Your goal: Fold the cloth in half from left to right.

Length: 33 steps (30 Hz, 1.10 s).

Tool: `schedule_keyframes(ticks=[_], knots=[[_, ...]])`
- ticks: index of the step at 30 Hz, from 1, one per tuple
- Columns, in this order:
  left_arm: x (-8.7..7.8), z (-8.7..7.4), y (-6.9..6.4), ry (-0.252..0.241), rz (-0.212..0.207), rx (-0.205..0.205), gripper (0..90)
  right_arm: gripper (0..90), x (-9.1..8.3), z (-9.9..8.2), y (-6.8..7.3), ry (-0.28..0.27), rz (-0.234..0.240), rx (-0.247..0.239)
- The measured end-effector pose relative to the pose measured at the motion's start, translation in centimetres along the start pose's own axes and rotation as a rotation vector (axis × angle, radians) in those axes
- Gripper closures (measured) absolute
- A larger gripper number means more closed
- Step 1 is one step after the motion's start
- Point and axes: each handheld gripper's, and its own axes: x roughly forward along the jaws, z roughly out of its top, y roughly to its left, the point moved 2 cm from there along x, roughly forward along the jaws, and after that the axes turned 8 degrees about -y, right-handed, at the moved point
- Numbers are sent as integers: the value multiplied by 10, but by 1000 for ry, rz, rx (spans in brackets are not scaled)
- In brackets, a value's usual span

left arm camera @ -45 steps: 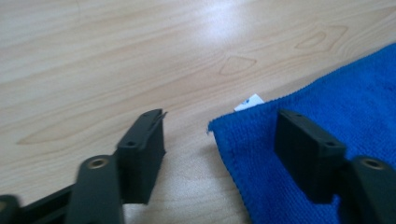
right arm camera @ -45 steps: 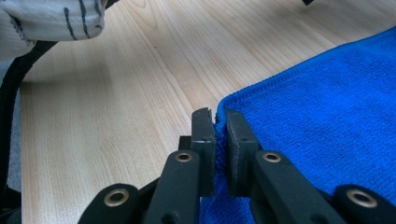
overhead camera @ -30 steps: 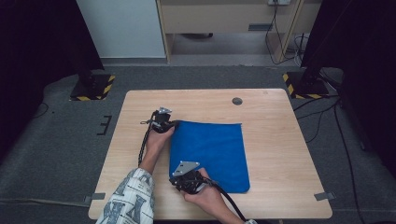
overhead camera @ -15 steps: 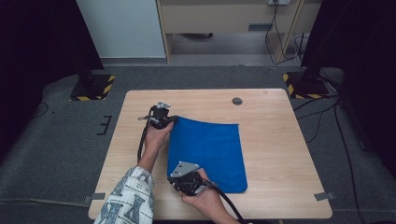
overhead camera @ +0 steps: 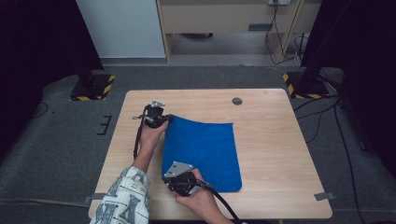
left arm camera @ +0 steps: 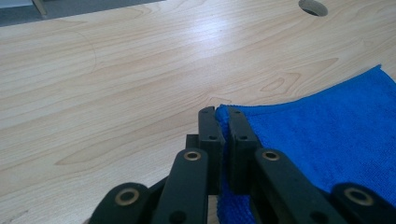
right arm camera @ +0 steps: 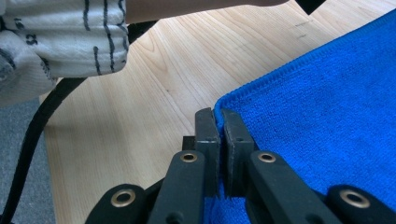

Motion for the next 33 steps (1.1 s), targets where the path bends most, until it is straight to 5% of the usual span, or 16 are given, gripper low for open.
schedule_keyframes(ticks=[16,25,33], knots=[[-20,0,23,-5,17,-17,856,870,20,17,14,-29,35,2],[-10,0,15,-6,10,-31,856,872,13,12,4,-32,51,41],[-2,4,-1,-18,-8,-40,859,872,-13,2,-11,-42,35,53]])
